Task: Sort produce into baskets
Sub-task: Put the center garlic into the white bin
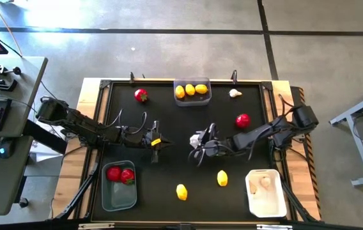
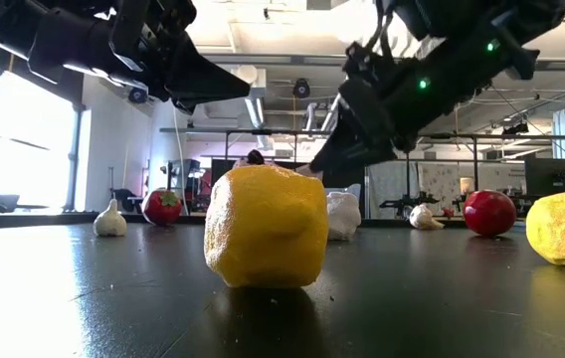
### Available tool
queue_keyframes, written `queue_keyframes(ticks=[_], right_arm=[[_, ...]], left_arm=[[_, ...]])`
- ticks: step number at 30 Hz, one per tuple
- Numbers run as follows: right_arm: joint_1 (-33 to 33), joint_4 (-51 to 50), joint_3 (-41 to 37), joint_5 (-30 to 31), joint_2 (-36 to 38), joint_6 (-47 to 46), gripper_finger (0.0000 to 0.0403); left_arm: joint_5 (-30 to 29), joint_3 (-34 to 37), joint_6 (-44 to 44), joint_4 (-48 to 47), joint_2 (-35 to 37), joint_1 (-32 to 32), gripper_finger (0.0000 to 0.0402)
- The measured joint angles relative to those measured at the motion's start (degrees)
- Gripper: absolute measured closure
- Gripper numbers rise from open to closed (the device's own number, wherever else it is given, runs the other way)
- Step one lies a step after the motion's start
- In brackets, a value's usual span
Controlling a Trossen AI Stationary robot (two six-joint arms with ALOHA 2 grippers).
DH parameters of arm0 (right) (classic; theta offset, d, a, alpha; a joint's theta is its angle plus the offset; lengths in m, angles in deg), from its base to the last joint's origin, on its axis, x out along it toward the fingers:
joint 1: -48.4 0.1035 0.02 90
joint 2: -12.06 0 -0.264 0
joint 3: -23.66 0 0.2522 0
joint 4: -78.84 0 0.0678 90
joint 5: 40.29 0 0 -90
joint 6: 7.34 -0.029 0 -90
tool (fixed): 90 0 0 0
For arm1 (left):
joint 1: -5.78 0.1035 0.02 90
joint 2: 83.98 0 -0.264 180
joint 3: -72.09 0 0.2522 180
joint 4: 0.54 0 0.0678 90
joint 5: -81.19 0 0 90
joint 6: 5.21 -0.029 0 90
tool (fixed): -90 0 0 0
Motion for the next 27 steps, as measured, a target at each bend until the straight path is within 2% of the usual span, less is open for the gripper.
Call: queue_keyframes(ticks=[4, 13, 17, 23, 25, 27], right_arm=[[0.00, 0.00, 0.02, -0.32, -2.26, -1.79, 0.0097], [-1.52, 0.16, 0.04, -1.46, -7.62, -5.54, 0.0103], [-2.92, 0.32, 0.17, -2.99, -8.95, -7.85, 0.0143], [-2.79, -0.91, 1.19, -4.69, -7.75, -6.96, 0.0251], [-2.55, -2.37, 1.90, -6.48, -6.18, -5.96, 0.0262], [-2.47, -5.47, 2.67, -10.72, -3.82, -5.57, 0.0262]], left_arm=[[0.00, 0.00, 0.03, -0.01, 0.00, 0.00, 0.0402], [0.01, 0.00, 0.13, -0.03, 0.00, 0.00, 0.0402], [0.01, 0.00, 0.15, -0.05, 0.00, 0.00, 0.0401], [0.00, 0.00, 0.17, -0.12, 0.00, 0.00, 0.0402], [0.00, 0.00, 0.17, -0.33, 0.00, 0.00, 0.0402], [0.00, 0.00, 0.17, -0.52, -0.02, -0.02, 0.0401]])
